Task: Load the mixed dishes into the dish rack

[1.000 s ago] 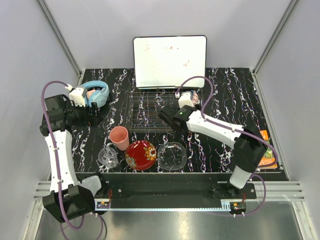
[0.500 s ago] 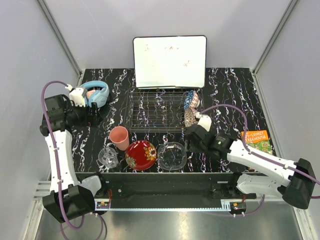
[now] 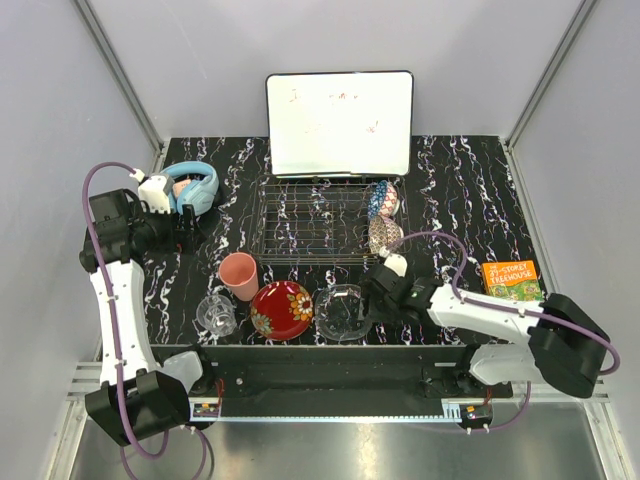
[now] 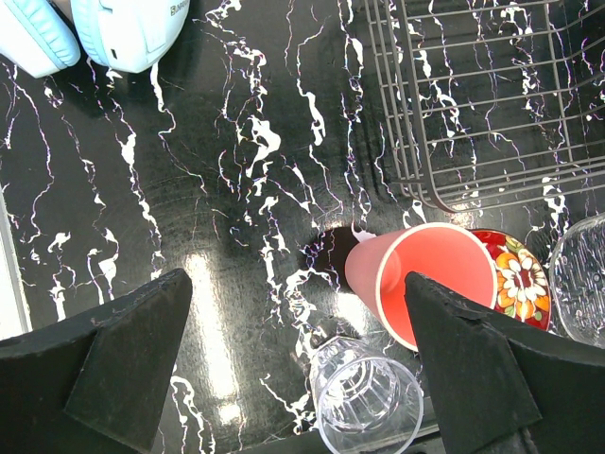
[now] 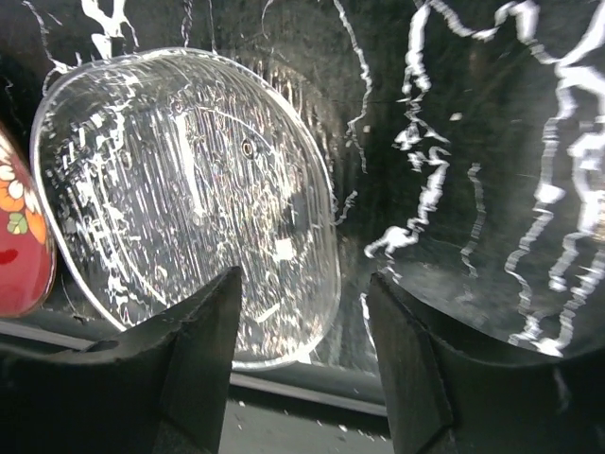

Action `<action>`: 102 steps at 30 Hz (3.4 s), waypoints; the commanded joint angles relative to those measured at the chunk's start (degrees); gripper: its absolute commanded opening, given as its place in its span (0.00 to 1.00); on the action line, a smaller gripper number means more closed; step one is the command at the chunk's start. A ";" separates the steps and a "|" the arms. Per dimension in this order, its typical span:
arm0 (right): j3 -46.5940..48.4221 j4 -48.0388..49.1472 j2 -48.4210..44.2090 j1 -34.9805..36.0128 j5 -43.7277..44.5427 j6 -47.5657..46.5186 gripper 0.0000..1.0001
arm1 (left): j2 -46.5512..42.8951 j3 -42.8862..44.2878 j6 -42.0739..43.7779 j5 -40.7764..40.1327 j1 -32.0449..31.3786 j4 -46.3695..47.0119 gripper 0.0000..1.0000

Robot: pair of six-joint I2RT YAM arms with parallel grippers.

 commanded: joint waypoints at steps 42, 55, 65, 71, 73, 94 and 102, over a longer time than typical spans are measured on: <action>11.89 -9.89 -11.45 1.46 10.83 -6.90 0.00 | 0.37 2.26 0.36 1.31 0.32 0.87 0.99; 30.37 5.71 -5.49 1.55 36.14 -55.29 0.00 | 1.25 2.26 -0.78 2.01 0.32 1.04 0.99; 20.10 55.65 2.87 -0.98 25.30 -117.19 0.00 | 1.51 2.17 -0.79 1.40 0.32 1.04 0.99; 19.73 53.74 5.95 -5.82 17.54 -126.80 0.00 | 1.78 2.34 -1.23 1.31 0.32 1.30 0.99; 20.44 49.17 6.13 -7.23 14.64 -127.32 0.00 | 1.95 2.34 -1.66 1.75 0.32 1.48 0.99; 18.51 54.44 16.06 -13.91 3.02 -131.55 0.00 | 4.41 0.67 -1.75 1.48 0.32 3.68 0.99; 16.05 54.96 16.14 -15.41 1.08 -129.52 0.00 | 4.94 1.11 -2.02 1.22 0.32 4.03 0.99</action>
